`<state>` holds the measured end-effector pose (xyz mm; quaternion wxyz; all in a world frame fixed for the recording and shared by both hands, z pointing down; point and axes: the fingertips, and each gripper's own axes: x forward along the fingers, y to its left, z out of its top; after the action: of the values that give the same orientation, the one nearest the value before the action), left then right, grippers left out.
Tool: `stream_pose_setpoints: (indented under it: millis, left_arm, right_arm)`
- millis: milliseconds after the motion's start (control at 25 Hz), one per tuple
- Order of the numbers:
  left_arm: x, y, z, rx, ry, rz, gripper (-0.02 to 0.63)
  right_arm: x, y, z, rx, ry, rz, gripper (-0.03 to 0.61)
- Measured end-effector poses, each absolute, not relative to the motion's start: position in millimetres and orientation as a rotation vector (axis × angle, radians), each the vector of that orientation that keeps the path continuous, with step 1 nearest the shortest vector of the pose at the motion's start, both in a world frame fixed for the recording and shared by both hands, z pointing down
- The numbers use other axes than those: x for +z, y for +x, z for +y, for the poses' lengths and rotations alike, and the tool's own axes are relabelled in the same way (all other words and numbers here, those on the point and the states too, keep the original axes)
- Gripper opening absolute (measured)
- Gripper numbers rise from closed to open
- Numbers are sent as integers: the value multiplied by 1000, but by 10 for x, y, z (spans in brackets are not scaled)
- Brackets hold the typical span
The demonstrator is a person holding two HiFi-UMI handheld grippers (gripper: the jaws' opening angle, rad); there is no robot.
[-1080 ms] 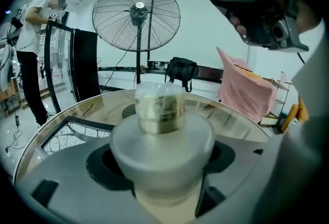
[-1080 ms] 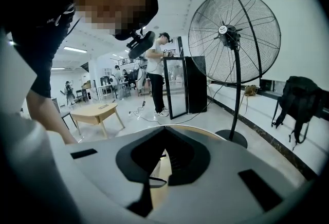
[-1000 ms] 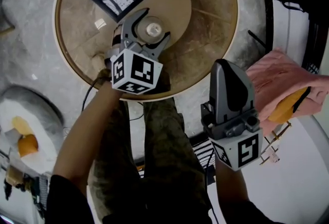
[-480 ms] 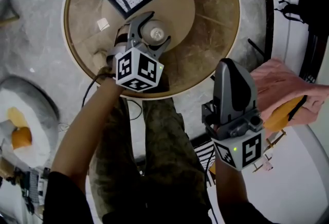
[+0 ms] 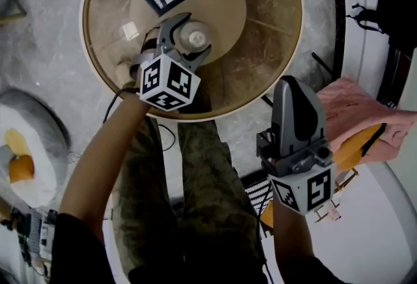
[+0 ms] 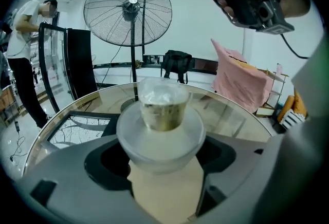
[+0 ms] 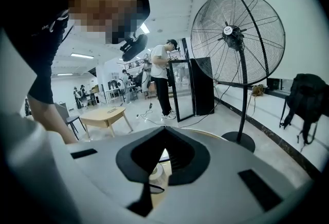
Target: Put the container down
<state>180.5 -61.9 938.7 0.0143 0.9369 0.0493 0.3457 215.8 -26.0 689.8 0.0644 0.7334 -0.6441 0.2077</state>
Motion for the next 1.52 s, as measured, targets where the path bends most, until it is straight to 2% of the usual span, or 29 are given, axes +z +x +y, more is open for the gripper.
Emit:
stream_pose_setpoints:
  millis: [600,880,1080,1200,1240,1320,1360,1400,1480,1520]
  left_arm:
    - [8747,1123,-709,1001,2881,17,364]
    - [7356,759,-1007,829,2634,-200,364]
    - [5798,682,-868,731,2802,6,359]
    - [4892,583,-1015,577,2765,-55,357]
    - [4636,519,-1129,525,2726,-105,336]
    - [4220,364,-1370,436,2691,-179,234]
    - [4040,304,-1469,395,2704,-199,216]
    - [3850,268,-1539,356,2731,-216,181]
    - [3435,229,-1582,312,2795,-247,65]
    - [3242,217,-1595,308,2818,-264,49]
  right_arm:
    - [6445,2193,-269,570,2221,-1928,21]
    - [5552,2355,-43,585,2389,-1715,21]
    - [4903,2078,149,739,2478,-1639,21]
    - [4377,1855,41,700,2476,-1666,21]
    - [4184,1791,-36,645,2454,-1686,21]
    - [3827,1697,-215,512,2415,-1723,23]
    - [3668,1688,-299,461,2415,-1736,21]
    - [3508,1709,-358,435,2433,-1741,22]
    - [3173,1778,-367,450,2501,-1716,23]
    - [3012,1805,-350,463,2533,-1695,21]
